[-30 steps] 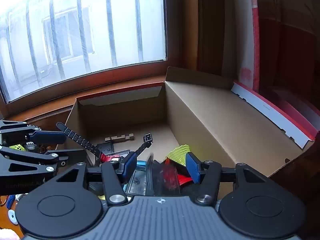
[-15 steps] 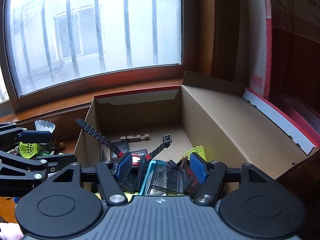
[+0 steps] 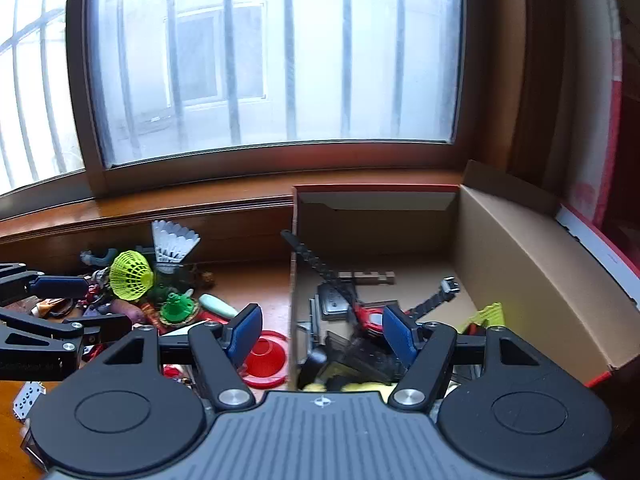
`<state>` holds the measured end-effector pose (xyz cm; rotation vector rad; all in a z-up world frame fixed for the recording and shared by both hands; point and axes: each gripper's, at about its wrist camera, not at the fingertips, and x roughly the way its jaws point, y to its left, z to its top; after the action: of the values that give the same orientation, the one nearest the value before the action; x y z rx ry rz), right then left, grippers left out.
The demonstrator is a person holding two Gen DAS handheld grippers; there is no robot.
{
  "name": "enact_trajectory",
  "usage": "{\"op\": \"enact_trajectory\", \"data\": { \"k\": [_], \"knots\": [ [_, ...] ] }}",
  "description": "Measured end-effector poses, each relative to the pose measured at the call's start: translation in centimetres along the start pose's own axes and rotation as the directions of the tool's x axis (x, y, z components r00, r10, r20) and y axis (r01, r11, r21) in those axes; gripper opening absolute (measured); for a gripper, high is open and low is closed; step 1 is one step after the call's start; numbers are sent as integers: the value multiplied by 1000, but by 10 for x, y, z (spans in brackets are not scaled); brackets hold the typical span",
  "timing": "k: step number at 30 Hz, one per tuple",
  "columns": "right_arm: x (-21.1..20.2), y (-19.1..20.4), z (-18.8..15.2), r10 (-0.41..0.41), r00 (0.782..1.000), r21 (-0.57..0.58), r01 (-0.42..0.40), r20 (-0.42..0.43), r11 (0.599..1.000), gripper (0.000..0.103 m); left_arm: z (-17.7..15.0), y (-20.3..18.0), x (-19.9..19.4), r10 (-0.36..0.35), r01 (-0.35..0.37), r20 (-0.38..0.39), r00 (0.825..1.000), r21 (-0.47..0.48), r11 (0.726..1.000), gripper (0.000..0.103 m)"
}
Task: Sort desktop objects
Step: 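Bring both tools back over the object pile, then close left tool on white feather shuttlecock while right tool grasps black feather shuttlecock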
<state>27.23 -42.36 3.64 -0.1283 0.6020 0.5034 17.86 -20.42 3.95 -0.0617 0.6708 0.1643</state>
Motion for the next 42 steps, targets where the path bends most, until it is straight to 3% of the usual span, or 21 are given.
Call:
{"op": "enact_trajectory", "data": {
  "k": [8, 17, 25, 28, 34, 39, 42],
  "knots": [
    [8, 72, 0, 90, 996, -62, -91, -16, 994, 71, -36, 79, -17, 97, -104, -56, 994, -133, 986, 73],
    [33, 152, -9, 191, 975, -101, -202, -112, 974, 70, -63, 149, -29, 171, -189, -97, 980, -220, 957, 73],
    [62, 210, -13, 284, 944, -175, -312, -167, 934, 68, -79, 190, -32, 232, -255, -119, 965, -233, 939, 73],
    [74, 233, -14, 290, 938, -250, -332, -192, 909, 64, -84, 204, -29, 248, -274, -131, 960, -249, 929, 73],
    [99, 260, -9, 317, 921, -274, -372, -225, 887, 57, -85, 227, -20, 284, -309, -133, 950, -245, 919, 73],
    [129, 265, 1, 269, 935, -210, -317, -230, 925, 47, -84, 242, -8, 276, -303, -136, 951, -260, 917, 73],
    [146, 261, 3, 272, 930, -155, -315, -247, 936, 45, -83, 245, 0, 269, -295, -133, 954, -252, 921, 72]
  ]
}}
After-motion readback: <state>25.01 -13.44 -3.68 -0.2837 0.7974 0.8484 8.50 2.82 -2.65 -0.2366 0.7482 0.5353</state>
